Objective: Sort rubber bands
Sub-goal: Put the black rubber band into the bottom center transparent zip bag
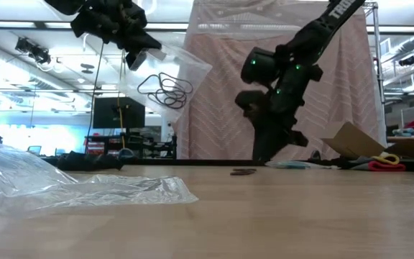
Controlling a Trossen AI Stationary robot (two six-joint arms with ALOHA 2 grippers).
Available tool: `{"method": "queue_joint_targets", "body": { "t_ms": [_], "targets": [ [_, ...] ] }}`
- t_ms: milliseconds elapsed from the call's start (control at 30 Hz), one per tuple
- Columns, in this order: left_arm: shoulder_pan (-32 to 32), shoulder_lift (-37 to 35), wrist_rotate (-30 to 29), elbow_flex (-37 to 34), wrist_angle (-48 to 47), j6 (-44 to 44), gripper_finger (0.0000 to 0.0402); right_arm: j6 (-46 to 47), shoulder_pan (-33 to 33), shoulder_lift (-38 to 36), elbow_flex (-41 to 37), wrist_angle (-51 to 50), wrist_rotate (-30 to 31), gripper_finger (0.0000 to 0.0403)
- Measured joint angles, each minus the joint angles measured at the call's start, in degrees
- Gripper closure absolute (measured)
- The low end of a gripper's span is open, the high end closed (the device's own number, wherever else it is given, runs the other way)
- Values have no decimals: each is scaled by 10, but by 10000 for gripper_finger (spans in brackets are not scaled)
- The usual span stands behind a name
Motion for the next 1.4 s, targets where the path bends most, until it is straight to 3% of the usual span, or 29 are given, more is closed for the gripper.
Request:
{"method": "queue_joint_targets", "body": {
  "t_ms": [233,433,567,767,833,1033,1400],
  "targets": [
    [0,0,-5,0,-1,10,402,49,-1,36,2,39,0,219],
    [0,0,-10,0,-2,9,402,90,4,48,2,72,21,191],
    [0,0,-19,0,-3,10,402,113,16,49,4,55,68,225],
    [0,0,-27,0,-2,9,402,108,35,50,3,31,135,365],
    [0,0,-27,0,-2,9,402,98,36,50,2,28,141,390],
    [0,0,-27,0,-4,9,402,72,23,24,-2,39,122,402],
    [0,0,-27,0,-7,10,402,8,-3,-155,-1,40,118,403]
  ]
}}
